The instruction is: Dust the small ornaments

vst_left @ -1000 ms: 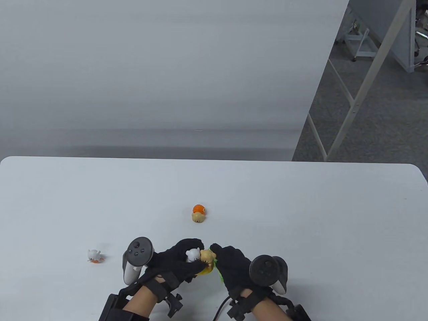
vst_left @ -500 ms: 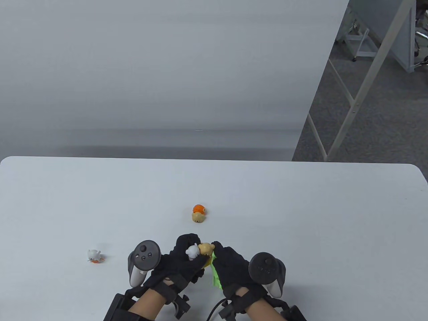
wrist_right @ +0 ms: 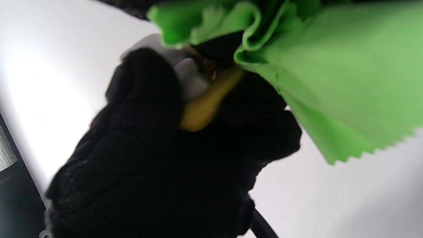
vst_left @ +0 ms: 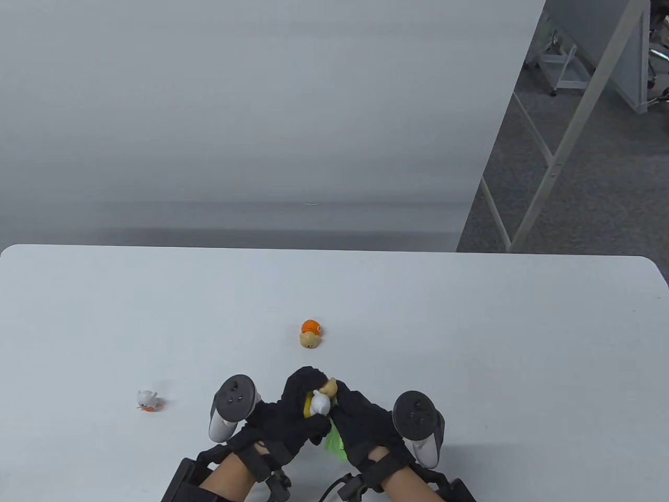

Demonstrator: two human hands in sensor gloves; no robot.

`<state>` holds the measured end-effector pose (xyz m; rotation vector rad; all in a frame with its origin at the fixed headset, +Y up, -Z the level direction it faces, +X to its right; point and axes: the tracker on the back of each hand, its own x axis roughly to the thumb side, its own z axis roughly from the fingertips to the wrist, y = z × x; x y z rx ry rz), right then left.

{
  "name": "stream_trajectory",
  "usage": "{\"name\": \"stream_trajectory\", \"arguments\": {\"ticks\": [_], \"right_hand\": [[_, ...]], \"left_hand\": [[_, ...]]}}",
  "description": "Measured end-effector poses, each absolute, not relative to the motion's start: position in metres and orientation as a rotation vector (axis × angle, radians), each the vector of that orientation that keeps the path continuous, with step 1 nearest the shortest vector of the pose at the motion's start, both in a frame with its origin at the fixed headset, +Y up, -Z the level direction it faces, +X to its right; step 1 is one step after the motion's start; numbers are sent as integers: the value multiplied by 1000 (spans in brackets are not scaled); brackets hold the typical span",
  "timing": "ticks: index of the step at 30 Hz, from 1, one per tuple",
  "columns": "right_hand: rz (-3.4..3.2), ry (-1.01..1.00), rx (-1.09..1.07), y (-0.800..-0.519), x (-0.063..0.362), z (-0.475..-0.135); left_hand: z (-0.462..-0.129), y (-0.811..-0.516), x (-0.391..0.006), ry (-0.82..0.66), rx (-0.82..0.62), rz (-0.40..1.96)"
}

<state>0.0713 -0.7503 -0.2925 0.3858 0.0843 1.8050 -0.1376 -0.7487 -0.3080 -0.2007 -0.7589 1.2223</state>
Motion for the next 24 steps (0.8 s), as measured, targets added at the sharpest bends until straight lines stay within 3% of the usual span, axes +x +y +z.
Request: {"name": "stream_trajectory", "arguments": {"ticks": [7,10,15,22,24], "right_hand": [[1823,81,574,-738,61,-288],[1852,112,633,-733,66,-290],[1731,108,370,-747,90,-302],[1695,121,369,-750,88,-304],[1745,123,362,-749,87,-303]], "left_hand": [[-312,-749,-149,-622,-60,1217],[-317,-748,-161,-568,-61,1275],[-315,-750,-166,-694,-207,1548],[-311,-749,-150,-786,-253,1447],[-310,-749,-146,-787,-197,1367]]}}
